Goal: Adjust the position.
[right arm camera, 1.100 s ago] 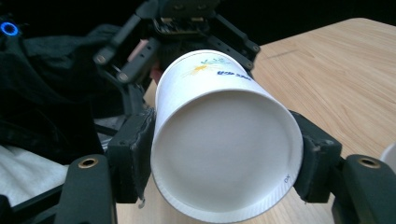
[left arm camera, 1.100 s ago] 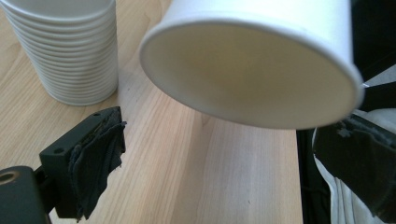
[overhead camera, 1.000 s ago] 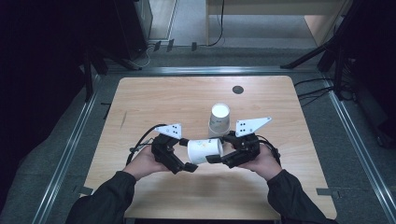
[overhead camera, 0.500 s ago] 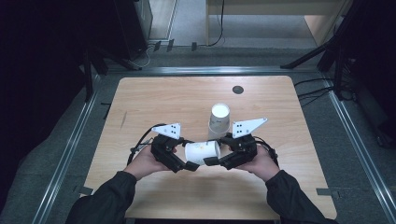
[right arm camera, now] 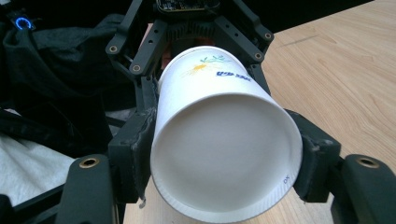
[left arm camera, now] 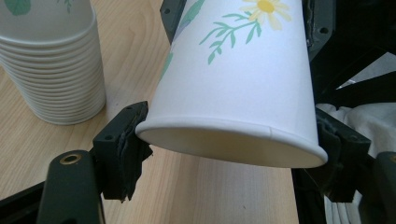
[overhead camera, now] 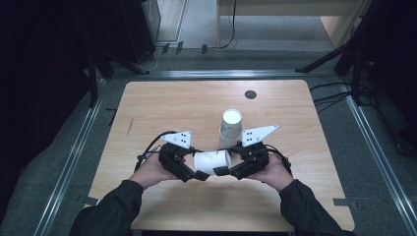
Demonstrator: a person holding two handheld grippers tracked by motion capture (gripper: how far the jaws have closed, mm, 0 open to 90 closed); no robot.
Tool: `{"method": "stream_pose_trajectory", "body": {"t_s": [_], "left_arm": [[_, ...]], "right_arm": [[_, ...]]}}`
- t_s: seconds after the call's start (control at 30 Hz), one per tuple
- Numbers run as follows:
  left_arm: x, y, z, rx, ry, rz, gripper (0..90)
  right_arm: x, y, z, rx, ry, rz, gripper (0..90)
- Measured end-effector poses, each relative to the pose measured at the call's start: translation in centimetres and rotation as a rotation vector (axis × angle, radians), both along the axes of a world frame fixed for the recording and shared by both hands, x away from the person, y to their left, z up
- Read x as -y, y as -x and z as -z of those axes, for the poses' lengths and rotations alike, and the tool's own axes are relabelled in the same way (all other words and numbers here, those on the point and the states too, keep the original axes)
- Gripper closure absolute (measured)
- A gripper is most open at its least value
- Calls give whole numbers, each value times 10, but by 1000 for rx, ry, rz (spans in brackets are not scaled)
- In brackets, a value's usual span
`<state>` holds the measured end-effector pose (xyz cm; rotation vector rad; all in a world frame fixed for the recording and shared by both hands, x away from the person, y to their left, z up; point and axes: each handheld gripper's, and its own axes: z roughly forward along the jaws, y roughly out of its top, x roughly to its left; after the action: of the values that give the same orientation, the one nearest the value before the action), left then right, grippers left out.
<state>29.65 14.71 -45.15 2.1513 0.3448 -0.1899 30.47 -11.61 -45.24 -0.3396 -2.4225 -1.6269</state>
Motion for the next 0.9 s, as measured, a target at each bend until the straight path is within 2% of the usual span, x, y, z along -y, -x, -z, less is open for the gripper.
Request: {"method": "stream_pose_trajectory", "body": {"t_s": [0.17, 0.23, 0.47, 0.53, 0.67, 0.77, 0.9], "left_arm": [[-3, -1, -3, -3, 17, -9, 230], [-5, -2, -4, 4, 16, -15, 230], [-20, -4, -19, 24, -12, -35, 230], [-23, -5, -24, 31, -45, -34, 230], [-23, -6, -34, 61, -104, -30, 230], [-21, -9, -44, 79, -180, -3, 230], [-12, -15, -61, 102, -312, 35, 229]], "right_arm": [[-1, 1, 0, 15, 0, 7, 270], [-2, 1, 0, 25, 15, 19, 244], [4, 1, 0, 41, 56, 44, 235], [5, 0, 1, 47, 80, 54, 236], [6, 1, 2, 53, 96, 61, 236], [8, 3, 1, 66, 109, 69, 236], [10, 4, 1, 79, 123, 75, 236]]}}
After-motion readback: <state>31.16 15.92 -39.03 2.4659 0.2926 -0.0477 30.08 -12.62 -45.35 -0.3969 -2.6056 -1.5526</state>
